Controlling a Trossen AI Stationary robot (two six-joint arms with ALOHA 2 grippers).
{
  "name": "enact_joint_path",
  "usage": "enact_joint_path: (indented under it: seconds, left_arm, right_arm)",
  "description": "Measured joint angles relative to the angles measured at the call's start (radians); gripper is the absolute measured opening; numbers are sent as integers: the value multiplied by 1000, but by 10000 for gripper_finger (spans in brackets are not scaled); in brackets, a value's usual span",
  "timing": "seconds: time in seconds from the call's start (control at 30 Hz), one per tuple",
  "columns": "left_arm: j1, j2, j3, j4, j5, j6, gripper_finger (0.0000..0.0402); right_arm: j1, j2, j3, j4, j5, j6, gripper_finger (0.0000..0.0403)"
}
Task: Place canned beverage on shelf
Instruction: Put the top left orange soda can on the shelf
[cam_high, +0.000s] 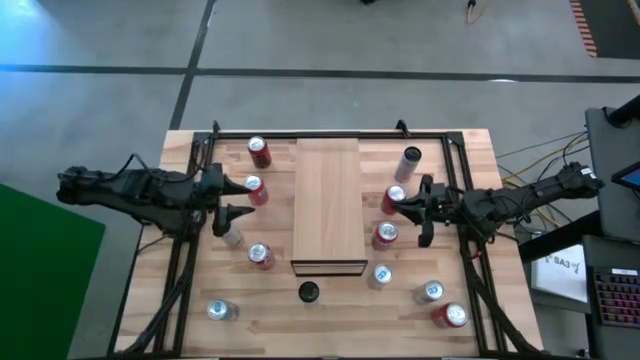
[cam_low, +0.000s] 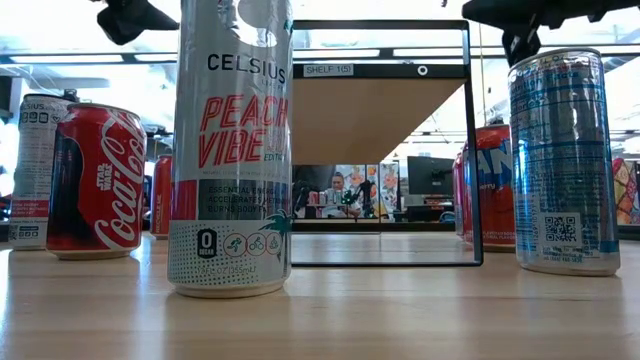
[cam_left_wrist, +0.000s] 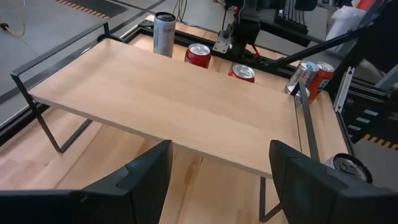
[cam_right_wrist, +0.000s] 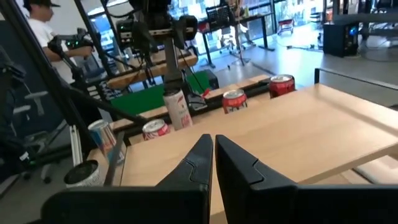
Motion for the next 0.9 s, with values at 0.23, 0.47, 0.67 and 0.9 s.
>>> enact_joint_path:
  seconds: [0.23,0.47,0.67,0.9]
  left_arm:
    - [4,79,-1,44,-164,-33,241]
    - [32,142,29,50,-294,41,241]
    - [33,171,7,45,-296,180,241]
    - [70,165,-7,-34,-323,204,241]
  right_arm:
    - [0,0,0,-19,0,-11,11]
    - [0,0,0,-18,1,-59,11]
    - [0,-1,0,-17,3,-100,11]
    - [0,-2,0,-17,9,-115,11]
